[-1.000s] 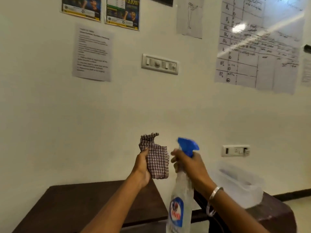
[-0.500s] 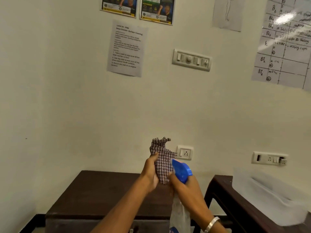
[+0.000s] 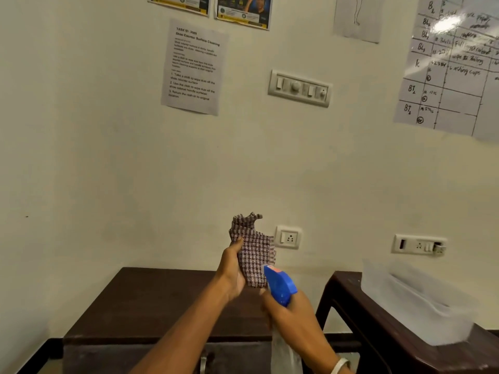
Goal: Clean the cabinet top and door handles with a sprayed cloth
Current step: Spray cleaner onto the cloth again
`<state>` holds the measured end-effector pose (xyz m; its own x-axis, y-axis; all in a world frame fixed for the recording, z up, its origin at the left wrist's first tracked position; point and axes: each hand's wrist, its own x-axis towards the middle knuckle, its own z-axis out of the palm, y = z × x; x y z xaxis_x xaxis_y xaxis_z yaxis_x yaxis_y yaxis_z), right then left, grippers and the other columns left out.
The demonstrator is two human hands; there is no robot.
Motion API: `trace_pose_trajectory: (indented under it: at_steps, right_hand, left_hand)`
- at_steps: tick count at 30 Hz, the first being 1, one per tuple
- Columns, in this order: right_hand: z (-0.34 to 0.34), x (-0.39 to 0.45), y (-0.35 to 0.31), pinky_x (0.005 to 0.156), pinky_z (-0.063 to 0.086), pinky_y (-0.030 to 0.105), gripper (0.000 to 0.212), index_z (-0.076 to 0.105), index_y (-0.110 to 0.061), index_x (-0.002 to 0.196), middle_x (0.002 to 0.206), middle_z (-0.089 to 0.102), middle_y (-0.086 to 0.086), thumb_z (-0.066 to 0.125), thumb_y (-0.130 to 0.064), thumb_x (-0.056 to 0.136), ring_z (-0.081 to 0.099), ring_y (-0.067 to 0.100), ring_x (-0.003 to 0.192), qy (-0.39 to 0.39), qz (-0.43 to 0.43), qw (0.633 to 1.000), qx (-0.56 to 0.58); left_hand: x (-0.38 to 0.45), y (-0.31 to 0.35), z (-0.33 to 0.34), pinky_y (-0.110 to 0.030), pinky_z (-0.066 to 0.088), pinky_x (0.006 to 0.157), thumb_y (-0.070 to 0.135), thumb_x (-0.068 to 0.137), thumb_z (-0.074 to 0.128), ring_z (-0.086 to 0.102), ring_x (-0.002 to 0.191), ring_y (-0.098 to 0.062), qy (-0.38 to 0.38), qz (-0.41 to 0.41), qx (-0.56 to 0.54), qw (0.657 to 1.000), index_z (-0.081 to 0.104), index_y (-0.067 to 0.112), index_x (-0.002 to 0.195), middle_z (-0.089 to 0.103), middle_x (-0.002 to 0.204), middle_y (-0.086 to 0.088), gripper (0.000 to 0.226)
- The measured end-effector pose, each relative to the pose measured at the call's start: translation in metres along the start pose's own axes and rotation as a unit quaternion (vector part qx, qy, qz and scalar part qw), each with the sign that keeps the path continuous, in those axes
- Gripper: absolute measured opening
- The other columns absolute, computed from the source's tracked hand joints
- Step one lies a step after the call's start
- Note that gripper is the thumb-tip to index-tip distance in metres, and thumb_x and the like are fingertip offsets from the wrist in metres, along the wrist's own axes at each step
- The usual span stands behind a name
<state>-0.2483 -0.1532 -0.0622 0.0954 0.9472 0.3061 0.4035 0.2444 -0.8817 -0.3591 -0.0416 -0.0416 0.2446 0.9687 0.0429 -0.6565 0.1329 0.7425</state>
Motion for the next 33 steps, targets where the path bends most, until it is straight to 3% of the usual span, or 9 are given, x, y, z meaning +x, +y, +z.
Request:
trace_pose_trajectory:
  at_steps: [5, 9, 13, 19, 22, 28, 33]
  right_hand:
    - [0.003, -0.008, 0.007, 0.049, 0.045, 0.017, 0.017, 0.06, -0.005, 0.088, 0.055, 0.051, 0.001, 0.064, -0.021, 0.09, 0.05, 0.004, 0.045, 0.029, 0.008, 0.999, 0.026]
    - [-0.008, -0.005, 0.012, 0.055, 0.049, 0.03, 0.023, 0.059, 0.002, 0.089, 0.057, 0.054, 0.009, 0.064, -0.02, 0.09, 0.055, 0.014, 0.05, 0.059, 0.017, 0.998, 0.034]
    - [-0.012, -0.01, 0.018, 0.046, 0.043, 0.016, 0.023, 0.056, -0.004, 0.076, 0.055, 0.05, 0.005, 0.063, -0.021, 0.091, 0.049, 0.004, 0.043, 0.043, 0.038, 0.998, 0.006]
    - [-0.009, -0.019, 0.023, 0.055, 0.051, 0.021, 0.017, 0.06, -0.006, 0.089, 0.06, 0.057, 0.009, 0.064, -0.023, 0.091, 0.056, 0.013, 0.052, -0.025, 0.055, 0.998, 0.026]
    - [-0.007, -0.02, 0.02, 0.054, 0.049, 0.015, 0.016, 0.059, -0.01, 0.087, 0.061, 0.056, 0.006, 0.062, -0.024, 0.092, 0.055, 0.006, 0.05, -0.037, 0.052, 0.998, 0.004]
    - [-0.019, -0.011, 0.01, 0.05, 0.044, 0.013, 0.012, 0.056, -0.015, 0.083, 0.06, 0.051, 0.003, 0.063, -0.021, 0.092, 0.049, 0.002, 0.048, 0.011, 0.008, 1.0, -0.001]
    - [-0.03, 0.0, 0.006, 0.049, 0.044, 0.016, 0.017, 0.055, -0.009, 0.078, 0.058, 0.05, 0.003, 0.062, -0.018, 0.091, 0.049, 0.003, 0.046, 0.019, -0.005, 1.0, -0.015]
  left_hand:
    - [-0.002, -0.001, -0.001, -0.045, 0.052, 0.081, 0.031, 0.1, 0.036, 0.064, 0.102, -0.035, -0.007, -0.004, 0.0, 1.0, 0.058, 0.002, 0.122, 0.067, 0.113, -0.022, 0.042]
    - [0.001, -0.004, -0.006, -0.047, 0.051, 0.085, 0.034, 0.099, 0.036, 0.061, 0.111, -0.036, 0.007, 0.001, 0.008, 1.0, 0.056, 0.005, 0.126, 0.065, 0.12, -0.02, 0.044]
    - [0.002, -0.005, -0.007, -0.044, 0.051, 0.078, 0.034, 0.1, 0.035, 0.062, 0.107, -0.033, 0.008, 0.0, 0.005, 1.0, 0.057, 0.006, 0.124, 0.065, 0.119, -0.02, 0.043]
    - [0.002, -0.011, -0.002, -0.043, 0.05, 0.078, 0.033, 0.1, 0.035, 0.061, 0.105, -0.031, 0.002, -0.003, 0.003, 1.0, 0.058, 0.008, 0.121, 0.064, 0.119, -0.018, 0.04]
    - [0.001, -0.014, 0.002, -0.043, 0.051, 0.079, 0.034, 0.1, 0.035, 0.061, 0.107, -0.032, -0.002, -0.006, 0.006, 1.0, 0.057, 0.006, 0.123, 0.064, 0.119, -0.019, 0.042]
    - [0.0, -0.019, 0.004, -0.044, 0.053, 0.079, 0.031, 0.1, 0.036, 0.062, 0.108, -0.036, 0.006, -0.002, 0.016, 1.0, 0.055, 0.004, 0.126, 0.064, 0.12, -0.022, 0.042]
    - [0.002, -0.023, 0.011, -0.044, 0.052, 0.081, 0.03, 0.1, 0.037, 0.062, 0.105, -0.034, 0.006, 0.007, 0.014, 1.0, 0.057, 0.003, 0.124, 0.066, 0.115, -0.019, 0.041]
